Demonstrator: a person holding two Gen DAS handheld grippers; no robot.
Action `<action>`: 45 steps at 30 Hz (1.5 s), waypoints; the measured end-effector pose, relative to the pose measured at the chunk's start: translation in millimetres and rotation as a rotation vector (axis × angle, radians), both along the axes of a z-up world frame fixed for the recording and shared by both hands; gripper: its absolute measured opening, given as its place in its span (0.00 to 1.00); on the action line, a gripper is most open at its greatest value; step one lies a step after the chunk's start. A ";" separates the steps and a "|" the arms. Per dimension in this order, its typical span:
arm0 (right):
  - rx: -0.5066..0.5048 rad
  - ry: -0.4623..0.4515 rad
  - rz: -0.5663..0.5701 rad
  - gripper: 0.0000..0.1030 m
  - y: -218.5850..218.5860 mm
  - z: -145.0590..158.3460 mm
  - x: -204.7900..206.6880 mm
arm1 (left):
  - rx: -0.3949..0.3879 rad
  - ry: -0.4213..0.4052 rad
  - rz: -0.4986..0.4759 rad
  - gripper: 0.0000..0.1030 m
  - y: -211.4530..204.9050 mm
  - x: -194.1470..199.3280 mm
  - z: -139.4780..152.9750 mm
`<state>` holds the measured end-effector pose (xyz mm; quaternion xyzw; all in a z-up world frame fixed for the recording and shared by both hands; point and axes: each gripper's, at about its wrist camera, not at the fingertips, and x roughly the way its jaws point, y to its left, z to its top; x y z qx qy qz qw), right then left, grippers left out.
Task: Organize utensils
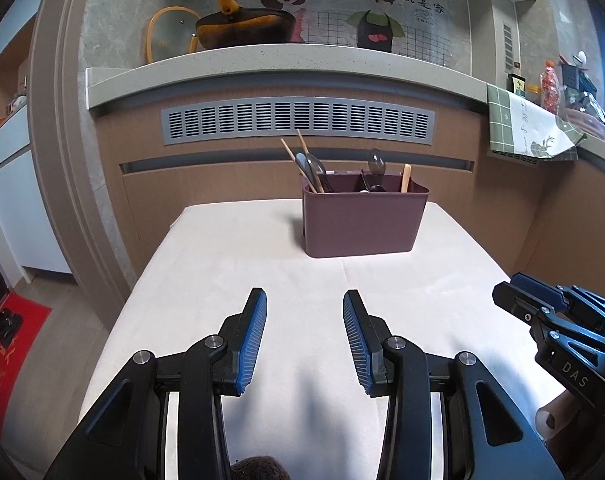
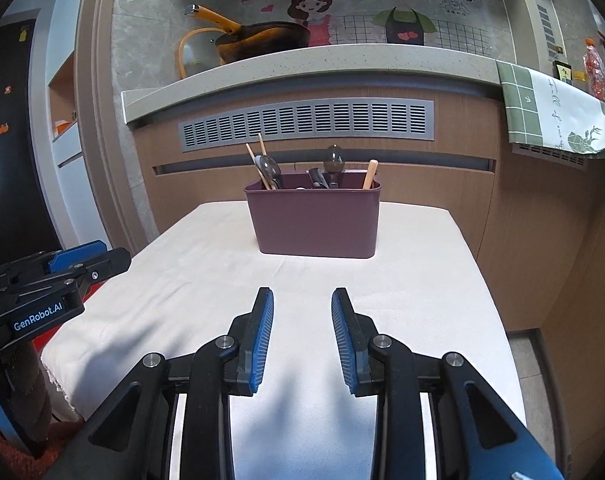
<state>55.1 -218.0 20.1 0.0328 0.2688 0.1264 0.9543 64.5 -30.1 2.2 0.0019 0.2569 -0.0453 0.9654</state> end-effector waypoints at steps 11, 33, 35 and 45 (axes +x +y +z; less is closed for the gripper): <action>0.004 0.012 -0.005 0.28 -2.0 -1.6 2.3 | -0.011 0.020 -0.002 0.40 0.2 1.7 -2.1; 0.015 0.030 -0.019 0.28 -5.4 -4.0 3.6 | -0.020 0.040 -0.007 0.40 2.5 3.0 -5.1; 0.015 0.031 -0.019 0.28 -5.7 -4.1 3.4 | -0.021 0.040 -0.009 0.40 2.9 2.9 -5.4; 0.016 0.029 -0.019 0.28 -5.9 -4.4 3.3 | -0.018 0.056 -0.004 0.40 2.8 3.3 -9.1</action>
